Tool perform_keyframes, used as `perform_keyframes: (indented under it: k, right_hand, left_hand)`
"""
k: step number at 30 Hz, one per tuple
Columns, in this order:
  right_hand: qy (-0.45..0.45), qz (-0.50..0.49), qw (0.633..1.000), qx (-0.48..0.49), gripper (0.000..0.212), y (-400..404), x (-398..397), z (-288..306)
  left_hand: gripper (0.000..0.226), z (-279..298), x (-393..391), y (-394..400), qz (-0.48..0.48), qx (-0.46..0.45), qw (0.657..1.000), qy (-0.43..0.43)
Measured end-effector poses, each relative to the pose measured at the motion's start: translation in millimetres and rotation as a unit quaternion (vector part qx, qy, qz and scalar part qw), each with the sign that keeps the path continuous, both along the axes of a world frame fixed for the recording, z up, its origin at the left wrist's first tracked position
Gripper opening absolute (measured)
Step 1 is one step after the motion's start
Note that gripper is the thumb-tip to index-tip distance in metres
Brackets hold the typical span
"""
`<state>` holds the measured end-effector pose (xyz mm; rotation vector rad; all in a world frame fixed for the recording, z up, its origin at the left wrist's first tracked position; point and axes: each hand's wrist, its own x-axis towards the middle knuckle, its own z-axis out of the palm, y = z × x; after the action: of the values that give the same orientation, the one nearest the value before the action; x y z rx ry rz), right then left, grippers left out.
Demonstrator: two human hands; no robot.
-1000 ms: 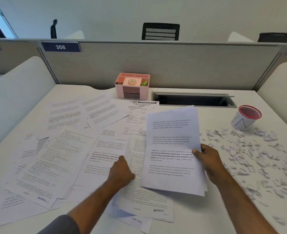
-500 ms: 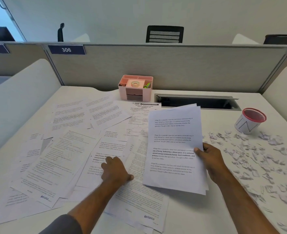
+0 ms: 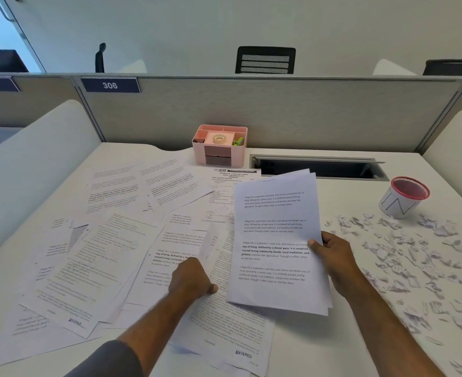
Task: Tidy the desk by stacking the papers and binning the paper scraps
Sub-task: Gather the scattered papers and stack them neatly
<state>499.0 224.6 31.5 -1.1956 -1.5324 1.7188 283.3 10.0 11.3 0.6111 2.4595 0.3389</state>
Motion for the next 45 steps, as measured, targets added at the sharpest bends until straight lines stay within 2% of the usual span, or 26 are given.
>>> perform_keyframes:
  k: [2,5,9,14,20,22,27,32,35,40,45]
  right_hand:
    - [0.001,-0.002,1.000,-0.001,0.024,0.1,-0.7,-0.2]
    - [0.001,-0.006,1.000,-0.001,0.023,0.5,-1.4,-0.2]
    - [0.001,-0.006,1.000,0.000,0.022,-1.1,-2.4,0.0]
    - [0.000,-0.003,1.000,-0.001,0.024,-3.5,-3.2,-1.1]
    - [-0.002,-0.003,1.000,0.000,0.028,-2.0,2.1,2.0]
    - [-0.004,-0.008,1.000,0.004,0.029,-0.6,3.8,3.3]
    - [-0.013,-0.015,1.000,0.007,0.030,2.0,4.9,2.4]
    - [-0.020,-0.016,1.000,0.002,0.028,-0.4,-8.4,-2.1]
    - [-0.032,-0.011,0.999,-0.003,0.027,-3.3,-20.2,-4.0]
    - [-0.045,-0.003,0.999,0.002,0.027,-9.2,-37.1,-3.7]
    - [-0.044,0.000,0.999,0.007,0.026,-15.9,-46.6,1.8]
  left_hand:
    - [0.074,-2.2,2.1,0.3,0.004,-0.016,1.000,0.004]
    - [0.084,-0.8,7.8,2.1,0.007,-0.065,0.996,0.061]
    - [0.082,-2.9,13.1,2.7,-0.020,-0.046,0.993,0.104]
    - [0.080,2.7,14.7,2.4,0.026,0.009,0.999,0.036]
    - [0.068,9.2,9.2,-7.8,0.054,0.023,0.998,0.024]
    - [0.060,12.8,0.1,-15.1,0.066,0.028,0.997,0.012]
    - [0.036,39.8,-39.0,-40.7,0.082,0.094,0.987,-0.096]
    - [0.034,86.9,-75.2,-66.4,0.041,0.107,0.989,-0.091]
    - [0.043,107.1,-94.6,-75.4,0.029,0.125,0.988,-0.081]
    - [0.049,119.0,-116.9,-83.5,0.062,0.203,0.976,-0.059]
    - [0.046,127.3,-132.6,-87.3,0.076,0.288,0.952,-0.066]
